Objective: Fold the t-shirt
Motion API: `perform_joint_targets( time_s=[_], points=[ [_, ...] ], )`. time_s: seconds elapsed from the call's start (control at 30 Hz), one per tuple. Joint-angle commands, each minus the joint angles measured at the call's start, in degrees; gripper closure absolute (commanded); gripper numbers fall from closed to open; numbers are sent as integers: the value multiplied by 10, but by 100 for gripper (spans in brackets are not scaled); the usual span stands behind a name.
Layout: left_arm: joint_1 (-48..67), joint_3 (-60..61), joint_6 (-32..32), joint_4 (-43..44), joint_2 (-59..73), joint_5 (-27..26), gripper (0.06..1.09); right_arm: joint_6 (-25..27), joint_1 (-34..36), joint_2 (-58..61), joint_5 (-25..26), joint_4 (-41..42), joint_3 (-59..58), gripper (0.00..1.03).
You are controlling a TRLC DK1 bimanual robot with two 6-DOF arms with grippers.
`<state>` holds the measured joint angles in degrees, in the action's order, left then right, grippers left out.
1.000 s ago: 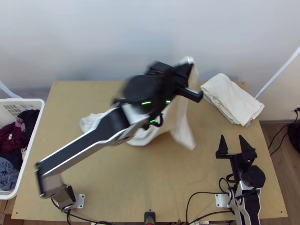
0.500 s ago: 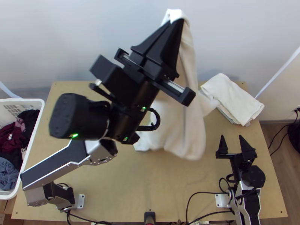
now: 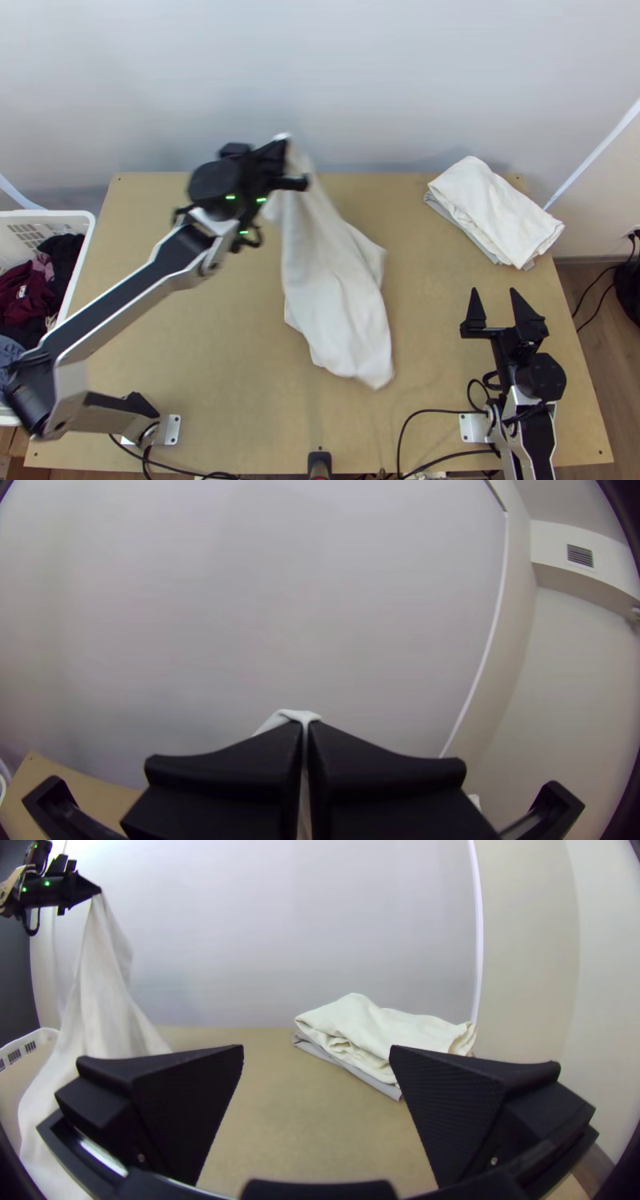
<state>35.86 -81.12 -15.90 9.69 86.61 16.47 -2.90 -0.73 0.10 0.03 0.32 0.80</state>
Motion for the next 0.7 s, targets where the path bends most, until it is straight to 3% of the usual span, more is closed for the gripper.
perform_joint_targets(
  time_s=[0.0, 0.33, 0.4, 0.5, 0.6, 0.63, 0.67],
  points=[
    [-63, 64, -41, 18, -78, -33, 105, 5, -1, -2, 5, -10, -3, 4],
    [-274, 270, -62, -6, -174, -183, 105, 5, -1, -2, 5, -11, -3, 4],
    [-294, 295, -41, -59, -200, -244, 105, 5, -1, -2, 5, -11, -3, 4],
    [-309, 330, -1, -137, -236, -292, 105, 5, -1, -2, 4, -11, -3, 4],
    [-330, 370, 27, -165, -260, -308, 105, 5, -1, -2, 4, -11, -3, 4],
    [-336, 382, 46, -170, -267, -316, 102, 5, -1, -2, 5, -11, -3, 4],
    [-341, 395, 53, -173, -275, -318, 93, 5, -1, -2, 5, -11, -3, 4]
  ],
)
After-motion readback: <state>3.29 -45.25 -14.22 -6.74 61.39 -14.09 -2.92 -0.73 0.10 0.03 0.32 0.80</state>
